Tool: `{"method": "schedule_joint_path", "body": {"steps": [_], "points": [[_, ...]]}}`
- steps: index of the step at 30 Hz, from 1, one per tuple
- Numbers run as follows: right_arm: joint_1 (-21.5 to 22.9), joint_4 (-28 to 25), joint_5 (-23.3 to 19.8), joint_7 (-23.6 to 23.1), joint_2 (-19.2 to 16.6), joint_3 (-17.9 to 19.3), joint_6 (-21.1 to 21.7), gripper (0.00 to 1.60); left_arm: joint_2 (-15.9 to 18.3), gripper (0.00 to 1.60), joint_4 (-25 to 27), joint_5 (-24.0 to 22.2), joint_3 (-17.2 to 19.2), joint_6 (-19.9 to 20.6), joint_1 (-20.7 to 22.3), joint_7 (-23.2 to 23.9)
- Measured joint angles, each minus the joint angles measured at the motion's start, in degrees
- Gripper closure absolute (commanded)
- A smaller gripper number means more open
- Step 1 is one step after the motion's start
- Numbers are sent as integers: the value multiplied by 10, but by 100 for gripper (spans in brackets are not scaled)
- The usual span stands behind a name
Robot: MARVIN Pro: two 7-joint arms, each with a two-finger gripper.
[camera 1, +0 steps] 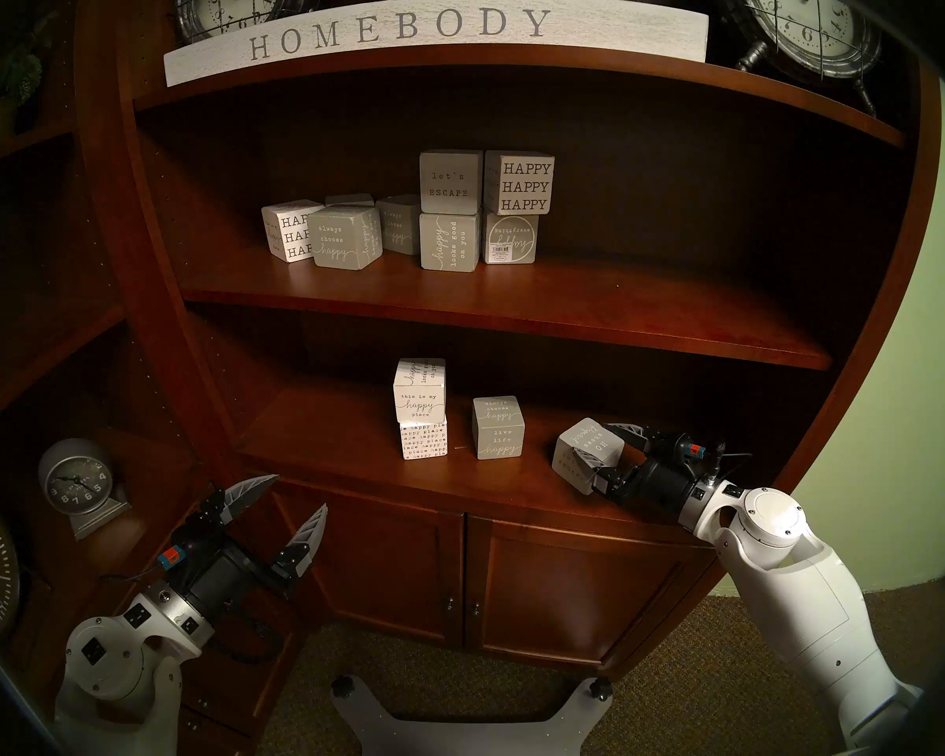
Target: Stack four cubes vertically into two groups
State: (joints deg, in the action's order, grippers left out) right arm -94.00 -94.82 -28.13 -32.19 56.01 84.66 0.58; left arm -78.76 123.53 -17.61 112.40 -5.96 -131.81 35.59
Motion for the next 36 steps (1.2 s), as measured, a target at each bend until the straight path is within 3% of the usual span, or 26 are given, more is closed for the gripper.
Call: {"method": "schedule_joint_path", "body": {"steps": [32, 33, 35, 36], "points": [[9, 21, 18, 14, 11, -17, 3, 0, -10, 0, 0, 6, 4, 4, 4, 10], [9, 21, 18, 16, 12, -17, 3, 14, -11, 0, 0, 6, 4, 4, 5, 10], [9, 21, 18, 20, 13, -17, 2, 87, -11, 0, 0, 6, 5, 4, 5, 11], [9, 21, 18, 23, 15, -17, 2, 88, -12, 0, 0, 6, 5, 5, 5, 11]]}}
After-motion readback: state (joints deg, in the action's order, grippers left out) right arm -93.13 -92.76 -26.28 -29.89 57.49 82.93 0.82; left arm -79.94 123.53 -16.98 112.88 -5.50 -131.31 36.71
